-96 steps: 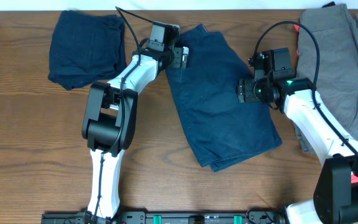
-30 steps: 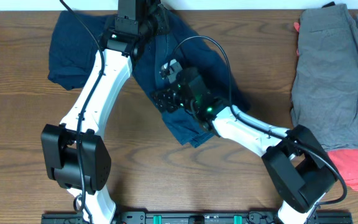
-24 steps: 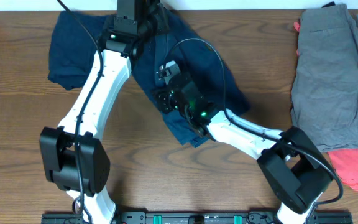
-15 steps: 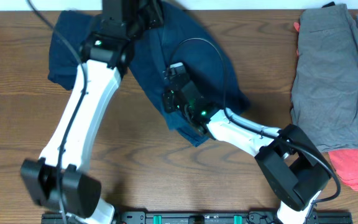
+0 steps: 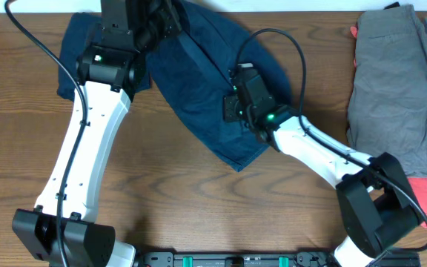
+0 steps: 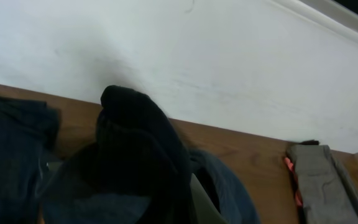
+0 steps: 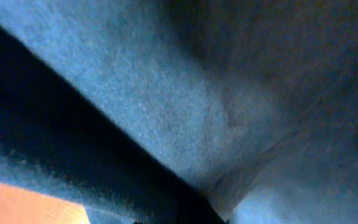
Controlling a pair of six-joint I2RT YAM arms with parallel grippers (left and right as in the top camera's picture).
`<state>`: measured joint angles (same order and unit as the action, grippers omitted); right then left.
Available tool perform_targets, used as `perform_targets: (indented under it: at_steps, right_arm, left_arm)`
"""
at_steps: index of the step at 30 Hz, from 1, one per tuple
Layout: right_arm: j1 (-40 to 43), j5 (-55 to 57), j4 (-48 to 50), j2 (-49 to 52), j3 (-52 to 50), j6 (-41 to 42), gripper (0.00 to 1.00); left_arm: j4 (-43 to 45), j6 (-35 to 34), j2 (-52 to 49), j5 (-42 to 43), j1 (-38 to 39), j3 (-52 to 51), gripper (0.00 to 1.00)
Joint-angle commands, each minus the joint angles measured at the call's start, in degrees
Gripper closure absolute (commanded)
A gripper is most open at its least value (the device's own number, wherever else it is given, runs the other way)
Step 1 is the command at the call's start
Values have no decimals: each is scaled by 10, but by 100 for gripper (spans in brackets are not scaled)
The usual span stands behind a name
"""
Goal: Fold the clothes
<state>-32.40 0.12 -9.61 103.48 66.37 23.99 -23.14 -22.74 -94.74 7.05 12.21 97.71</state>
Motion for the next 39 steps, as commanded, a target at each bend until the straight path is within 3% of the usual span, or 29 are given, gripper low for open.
perform_targets:
  at_steps: [1,7,13,19,39]
  right_arm:
    - [29,-38,-35,-14,-7,-50,99]
    - [107,-51,-72,-125,10,-142,99]
    - [231,-73,-157,-230,113,-195,99]
    - [322,-156,-244,-261,219,-220,99]
    - [453,-158,-547,-346,562,-321,99]
  left_arm:
    - [15,-5,19,-39,-10,7,94]
    - [25,-5,26,-52,-10,7,94]
    - [39,16,80,-52,-10,7,94]
    - [36,41,166,-52,-10,7,94]
    - [-11,50,393,-47,-10,7,94]
